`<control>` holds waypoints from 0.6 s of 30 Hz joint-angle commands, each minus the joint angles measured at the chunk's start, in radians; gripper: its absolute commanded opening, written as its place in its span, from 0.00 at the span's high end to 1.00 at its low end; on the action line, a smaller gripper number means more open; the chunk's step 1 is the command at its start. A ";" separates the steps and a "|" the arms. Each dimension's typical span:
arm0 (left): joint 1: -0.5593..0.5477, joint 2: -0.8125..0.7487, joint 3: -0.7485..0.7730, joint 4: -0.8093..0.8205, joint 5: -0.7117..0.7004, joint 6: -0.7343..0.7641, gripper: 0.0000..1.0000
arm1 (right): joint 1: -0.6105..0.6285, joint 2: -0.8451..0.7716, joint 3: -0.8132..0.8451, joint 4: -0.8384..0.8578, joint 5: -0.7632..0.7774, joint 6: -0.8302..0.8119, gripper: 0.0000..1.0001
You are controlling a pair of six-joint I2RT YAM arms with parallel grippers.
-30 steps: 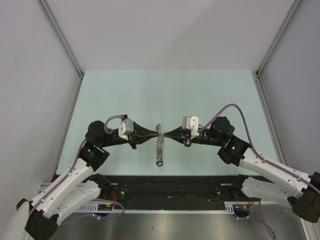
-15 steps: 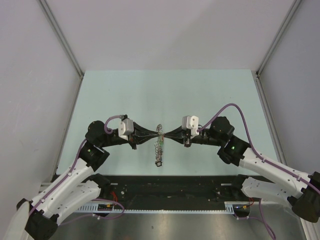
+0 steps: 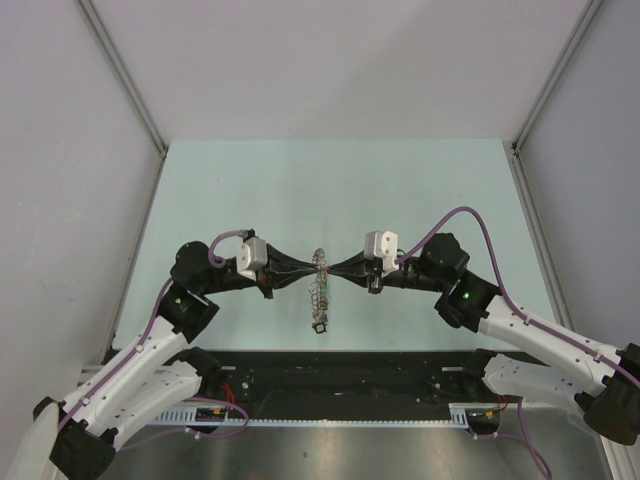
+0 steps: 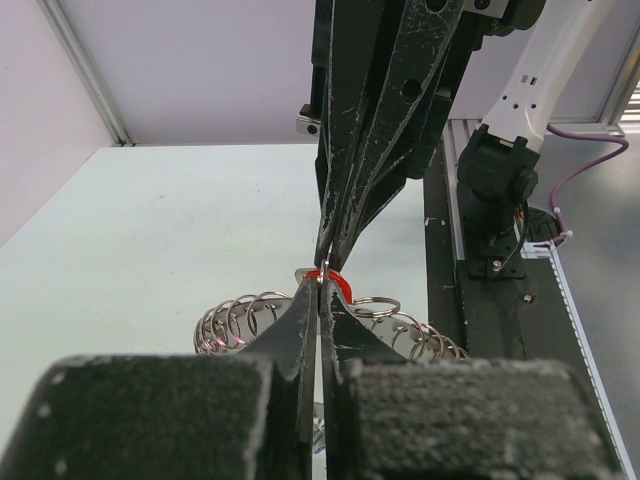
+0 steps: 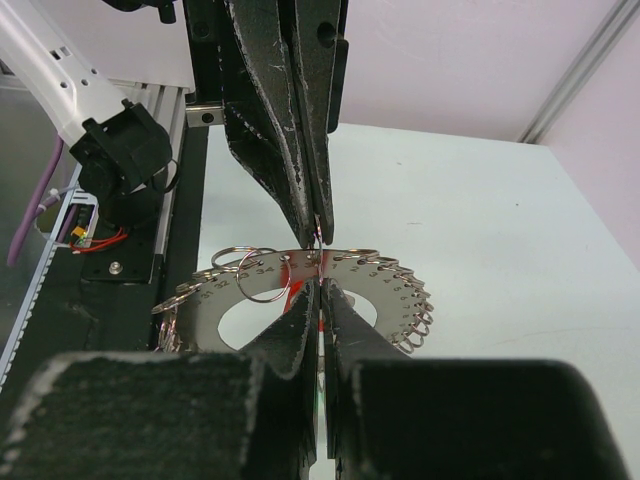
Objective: Put the keys on the keyring
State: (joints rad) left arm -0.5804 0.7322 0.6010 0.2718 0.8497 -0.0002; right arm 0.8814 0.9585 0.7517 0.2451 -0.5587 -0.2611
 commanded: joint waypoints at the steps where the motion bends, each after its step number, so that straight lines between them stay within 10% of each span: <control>1: -0.002 -0.010 0.019 0.072 0.022 0.006 1.00 | 0.005 0.005 0.029 0.042 -0.017 0.014 1.00; 18: -0.004 0.012 0.029 0.073 0.092 0.006 1.00 | 0.036 0.008 0.051 0.052 -0.006 0.040 1.00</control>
State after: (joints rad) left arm -0.5804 0.7372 0.6010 0.2947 0.8974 -0.0002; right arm 0.9043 0.9741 0.7521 0.2398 -0.5575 -0.2443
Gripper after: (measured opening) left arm 0.006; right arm 0.009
